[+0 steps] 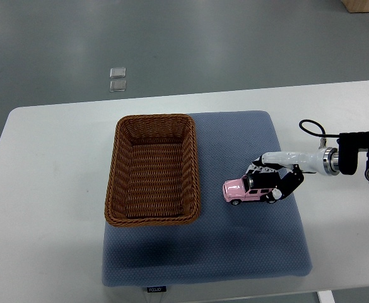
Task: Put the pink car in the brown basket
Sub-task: 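Reach the right hand down over the pink toy SUV, then lift the pink SUV and carry it over the wicker basket, then lower the pink SUV into the basket and open the right hand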
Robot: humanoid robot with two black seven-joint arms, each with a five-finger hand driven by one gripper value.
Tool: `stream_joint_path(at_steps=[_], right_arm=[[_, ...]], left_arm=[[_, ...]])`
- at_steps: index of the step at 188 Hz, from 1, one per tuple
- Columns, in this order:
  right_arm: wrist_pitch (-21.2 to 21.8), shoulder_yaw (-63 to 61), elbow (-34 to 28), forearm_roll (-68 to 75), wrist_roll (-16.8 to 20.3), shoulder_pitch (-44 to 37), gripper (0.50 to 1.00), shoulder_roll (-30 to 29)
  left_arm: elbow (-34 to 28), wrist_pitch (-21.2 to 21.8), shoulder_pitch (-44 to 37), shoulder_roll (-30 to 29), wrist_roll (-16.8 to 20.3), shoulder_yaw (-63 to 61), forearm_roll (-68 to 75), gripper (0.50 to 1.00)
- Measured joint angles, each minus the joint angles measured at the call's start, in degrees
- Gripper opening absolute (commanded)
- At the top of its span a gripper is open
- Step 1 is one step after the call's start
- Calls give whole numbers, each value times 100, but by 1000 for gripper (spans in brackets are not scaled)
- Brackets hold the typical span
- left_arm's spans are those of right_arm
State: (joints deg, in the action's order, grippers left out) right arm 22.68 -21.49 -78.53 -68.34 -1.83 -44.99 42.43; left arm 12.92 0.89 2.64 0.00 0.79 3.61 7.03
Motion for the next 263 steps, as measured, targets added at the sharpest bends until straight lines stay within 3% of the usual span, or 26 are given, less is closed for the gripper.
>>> stream_joint_path(at_steps=[35, 72, 110, 174, 263], right_arm=[[393, -306, -224, 360, -1, -624, 500, 398], [491, -233, -147, 667, 27, -1462, 500, 228], [499, 306, 391, 732, 38, -2059, 500, -695], [296, 826, 2080, 570, 30, -2247, 500, -2757], [-246, 1093, 3078, 419, -1, -1963, 500, -3922]], left_arm=[[0, -2, 0, 0, 0, 0, 0, 1000], [33, -10, 0, 0, 0, -18, -1, 1000], [44, -10, 0, 0, 0, -19, -1, 1000], [61, -10, 0, 0, 0, -18, -1, 1000], [70, -10, 0, 0, 0, -27, 8, 1000]])
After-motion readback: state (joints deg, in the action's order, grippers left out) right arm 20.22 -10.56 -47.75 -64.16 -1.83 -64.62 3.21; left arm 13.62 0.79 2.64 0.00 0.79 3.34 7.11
